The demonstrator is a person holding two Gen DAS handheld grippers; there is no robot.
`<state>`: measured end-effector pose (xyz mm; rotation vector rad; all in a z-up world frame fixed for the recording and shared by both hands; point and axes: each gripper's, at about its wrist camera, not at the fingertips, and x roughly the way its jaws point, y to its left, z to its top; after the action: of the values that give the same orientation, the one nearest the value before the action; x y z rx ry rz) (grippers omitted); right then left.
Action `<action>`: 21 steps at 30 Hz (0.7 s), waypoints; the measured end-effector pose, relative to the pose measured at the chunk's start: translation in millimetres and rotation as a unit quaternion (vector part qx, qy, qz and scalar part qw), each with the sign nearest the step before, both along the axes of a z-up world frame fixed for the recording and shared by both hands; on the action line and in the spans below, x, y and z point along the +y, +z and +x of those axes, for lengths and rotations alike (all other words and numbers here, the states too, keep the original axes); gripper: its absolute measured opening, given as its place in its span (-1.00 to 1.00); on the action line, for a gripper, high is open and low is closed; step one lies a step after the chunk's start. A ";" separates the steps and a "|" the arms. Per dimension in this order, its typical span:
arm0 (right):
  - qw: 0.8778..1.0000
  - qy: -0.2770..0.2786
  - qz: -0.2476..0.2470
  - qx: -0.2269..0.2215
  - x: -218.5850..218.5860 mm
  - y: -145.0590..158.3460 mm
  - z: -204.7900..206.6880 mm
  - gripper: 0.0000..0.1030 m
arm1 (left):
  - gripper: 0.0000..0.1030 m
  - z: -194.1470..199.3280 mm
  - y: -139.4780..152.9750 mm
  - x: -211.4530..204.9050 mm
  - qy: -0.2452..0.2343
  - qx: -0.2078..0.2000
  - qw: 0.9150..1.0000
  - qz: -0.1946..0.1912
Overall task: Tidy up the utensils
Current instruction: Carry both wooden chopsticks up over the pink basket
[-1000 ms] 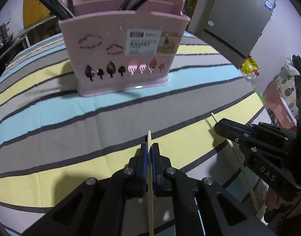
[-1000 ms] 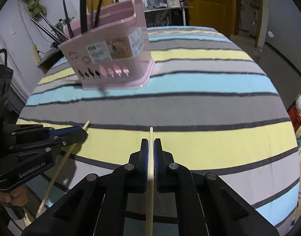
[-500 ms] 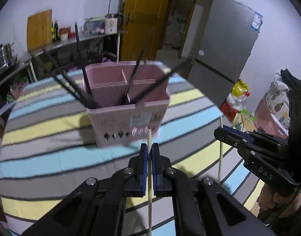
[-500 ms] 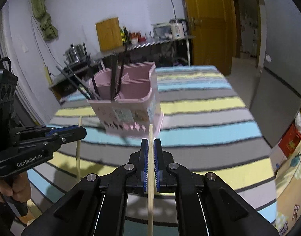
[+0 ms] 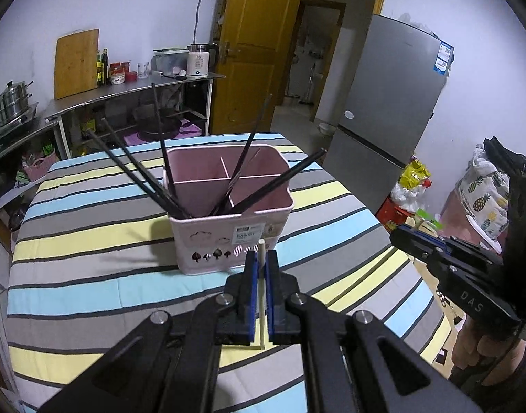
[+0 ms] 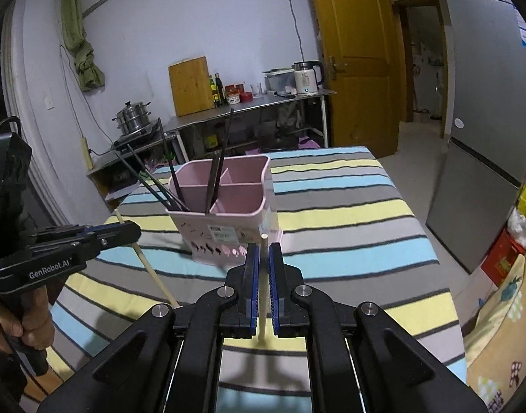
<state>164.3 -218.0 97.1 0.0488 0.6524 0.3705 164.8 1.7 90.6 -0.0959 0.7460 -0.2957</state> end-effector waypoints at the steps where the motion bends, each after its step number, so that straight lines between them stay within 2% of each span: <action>1: 1.000 -0.001 0.000 0.001 -1.0 0.1 -1.5 -0.90 | -0.91 -2.0 0.4 0.7 0.000 0.001 1.000 -0.002; 5: 1.000 -0.005 -0.003 0.006 -5.1 -0.5 -8.1 -0.90 | -0.91 -8.3 -0.6 1.6 -0.001 0.009 1.000 0.002; 10: 1.000 -0.003 0.001 0.010 -8.7 0.0 -13.8 -0.90 | -0.91 -12.3 -16.2 4.4 -0.001 0.041 0.999 -0.002; 21: 1.000 0.003 0.004 -0.003 -5.3 9.7 -22.8 -0.90 | -0.91 -27.9 -1.6 13.5 0.000 0.022 0.999 -0.026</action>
<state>141.6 -223.4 106.7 0.0541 0.6448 0.3783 136.9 15.3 89.0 -0.1524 0.7828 -0.3140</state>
